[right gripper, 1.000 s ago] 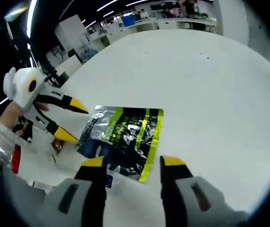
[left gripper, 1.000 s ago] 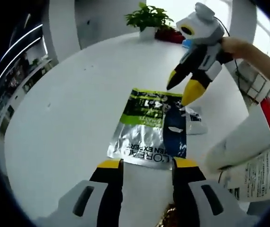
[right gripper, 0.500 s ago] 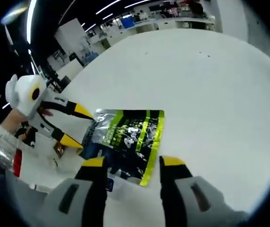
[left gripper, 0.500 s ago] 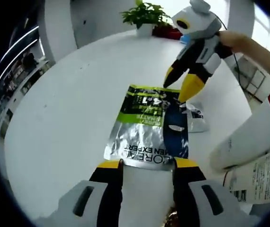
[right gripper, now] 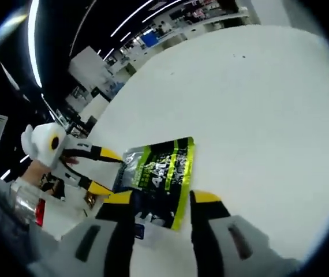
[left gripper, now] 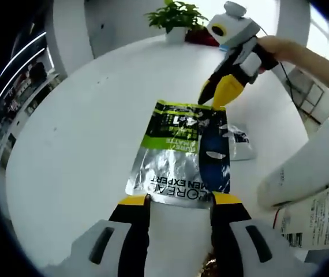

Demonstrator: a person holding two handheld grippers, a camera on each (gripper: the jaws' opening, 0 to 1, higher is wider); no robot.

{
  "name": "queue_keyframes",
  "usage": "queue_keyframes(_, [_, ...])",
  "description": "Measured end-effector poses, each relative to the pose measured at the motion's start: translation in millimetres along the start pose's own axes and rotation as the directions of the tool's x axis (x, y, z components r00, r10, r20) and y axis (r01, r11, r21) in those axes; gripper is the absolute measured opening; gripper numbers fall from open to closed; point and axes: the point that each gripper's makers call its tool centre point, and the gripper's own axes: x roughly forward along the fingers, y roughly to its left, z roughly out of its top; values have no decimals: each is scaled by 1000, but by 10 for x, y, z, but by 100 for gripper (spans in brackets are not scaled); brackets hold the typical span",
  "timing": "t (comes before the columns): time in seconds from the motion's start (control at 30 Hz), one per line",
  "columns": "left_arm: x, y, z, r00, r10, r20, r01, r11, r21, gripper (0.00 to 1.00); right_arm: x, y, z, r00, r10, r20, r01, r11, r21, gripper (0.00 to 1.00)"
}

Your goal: Arrange the skincare products in the storage area until every visible bottle or jar stands upright without overlapping.

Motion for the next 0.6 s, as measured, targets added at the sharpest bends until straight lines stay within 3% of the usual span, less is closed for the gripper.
queue_keyframes(0.03, [4, -4, 6, 1000, -1, 1, 1, 1000, 2, 38, -5, -32, 5, 1000, -8, 9, 8, 1000, 1, 36])
queue_keyframes(0.23, [-5, -34, 13, 1000, -3, 2, 3, 1000, 1, 38, -35, -26, 2, 994, 93, 64, -101, 984, 146, 32])
queue_keyframes(0.43, [-13, -52, 17, 1000, -7, 2, 6, 1000, 5, 38, -64, 142, -55, 966, 247, 78, -258, 937, 235, 34])
queue_keyframes(0.6, [-19, -58, 19, 1000, -10, 5, 10, 1000, 9, 38, -39, 201, -72, 951, 297, 85, -309, 909, 279, 27])
